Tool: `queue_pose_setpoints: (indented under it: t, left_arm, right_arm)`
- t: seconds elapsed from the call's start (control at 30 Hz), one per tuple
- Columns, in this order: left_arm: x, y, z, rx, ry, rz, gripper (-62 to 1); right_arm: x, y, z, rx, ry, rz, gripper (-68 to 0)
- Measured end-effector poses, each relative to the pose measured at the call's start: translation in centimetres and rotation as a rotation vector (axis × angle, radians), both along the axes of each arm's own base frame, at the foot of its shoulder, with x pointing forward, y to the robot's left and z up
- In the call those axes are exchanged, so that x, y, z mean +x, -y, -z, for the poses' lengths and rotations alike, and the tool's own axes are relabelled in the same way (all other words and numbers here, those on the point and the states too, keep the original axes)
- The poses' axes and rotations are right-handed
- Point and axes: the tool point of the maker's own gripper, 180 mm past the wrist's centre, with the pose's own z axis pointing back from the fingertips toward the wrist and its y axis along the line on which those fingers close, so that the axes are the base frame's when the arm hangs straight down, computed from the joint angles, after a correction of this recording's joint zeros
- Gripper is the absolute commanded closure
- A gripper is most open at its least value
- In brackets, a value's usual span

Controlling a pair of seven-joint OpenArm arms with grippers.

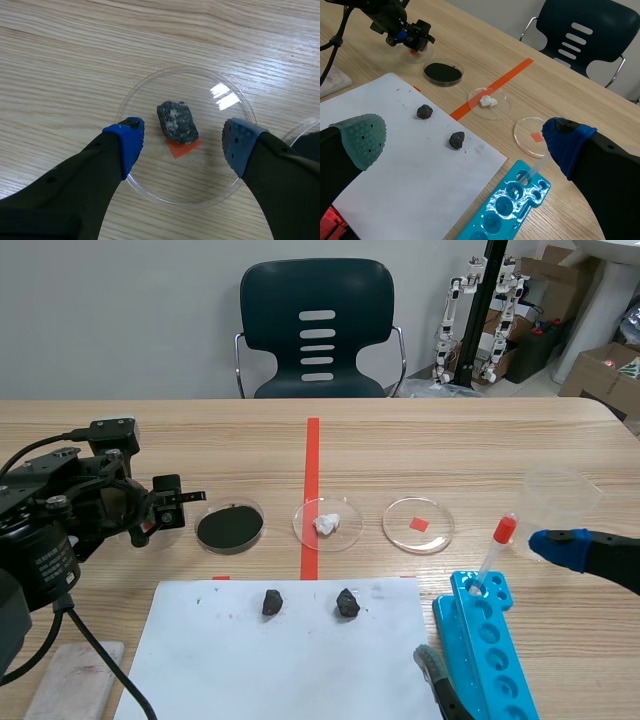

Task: Put the mineral in the empty petri dish

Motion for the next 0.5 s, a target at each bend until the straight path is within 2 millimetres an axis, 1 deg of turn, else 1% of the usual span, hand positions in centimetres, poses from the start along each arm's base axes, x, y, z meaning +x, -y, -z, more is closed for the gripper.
queue_pose_setpoints:
  t: [0.07, 0.2, 0.27, 0.37, 0.5]
  left_arm:
    - [0.18, -0.05, -0.19, 0.005, 0.017, 0.001, -42.1]
    - [0.25, -0.08, -0.27, 0.007, 0.025, 0.002, -56.4]
    - [0.48, -0.15, -0.53, 0.014, 0.051, 0.003, -62.3]
    - [0.76, -0.25, -0.9, 0.024, 0.085, 0.004, -62.3]
    - [0.31, -0.2, -0.9, 0.03, 0.106, 0.009, -62.3]
  right_arm:
    - [0.0, 0.0, 0.0, 0.0, 0.0, 0.0, -67.9]
    - [0.0, 0.0, 0.0, 0.0, 0.0, 0.0, -67.9]
    - [0.0, 0.0, 0.0, 0.0, 0.0, 0.0, -67.9]
    - [0.0, 0.0, 0.0, 0.0, 0.0, 0.0, -67.9]
    - [0.0, 0.0, -0.01, 0.0, 0.0, 0.0, -67.9]
